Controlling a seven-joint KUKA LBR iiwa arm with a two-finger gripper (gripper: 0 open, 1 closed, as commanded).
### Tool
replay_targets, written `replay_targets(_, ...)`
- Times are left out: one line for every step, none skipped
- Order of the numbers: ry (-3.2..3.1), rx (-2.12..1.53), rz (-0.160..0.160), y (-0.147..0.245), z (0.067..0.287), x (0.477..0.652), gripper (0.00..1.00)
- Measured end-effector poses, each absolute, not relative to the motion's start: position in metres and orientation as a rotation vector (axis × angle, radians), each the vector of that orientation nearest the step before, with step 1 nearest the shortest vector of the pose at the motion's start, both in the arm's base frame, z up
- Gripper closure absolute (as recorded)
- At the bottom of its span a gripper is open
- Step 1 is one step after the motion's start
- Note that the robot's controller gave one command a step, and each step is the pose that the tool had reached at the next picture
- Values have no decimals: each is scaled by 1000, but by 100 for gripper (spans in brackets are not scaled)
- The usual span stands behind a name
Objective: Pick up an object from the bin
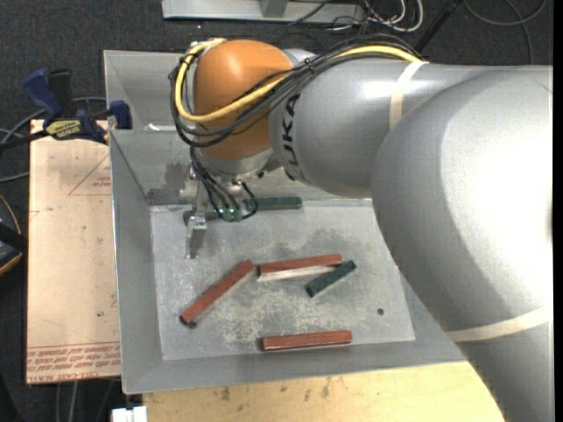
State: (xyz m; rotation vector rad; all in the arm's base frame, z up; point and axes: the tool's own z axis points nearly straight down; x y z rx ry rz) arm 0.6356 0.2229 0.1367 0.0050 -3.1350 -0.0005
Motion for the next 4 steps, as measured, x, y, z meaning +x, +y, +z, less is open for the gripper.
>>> replay_targets(-3142, 1, -3, 222, 142, 638, 0)
replay_targets(-3140, 285, -7, 144, 81, 630, 100)
replay_targets(-3137, 285, -6, 143, 79, 628, 0)
replay_targets(-3138, 285, -6, 143, 79, 629, 0)
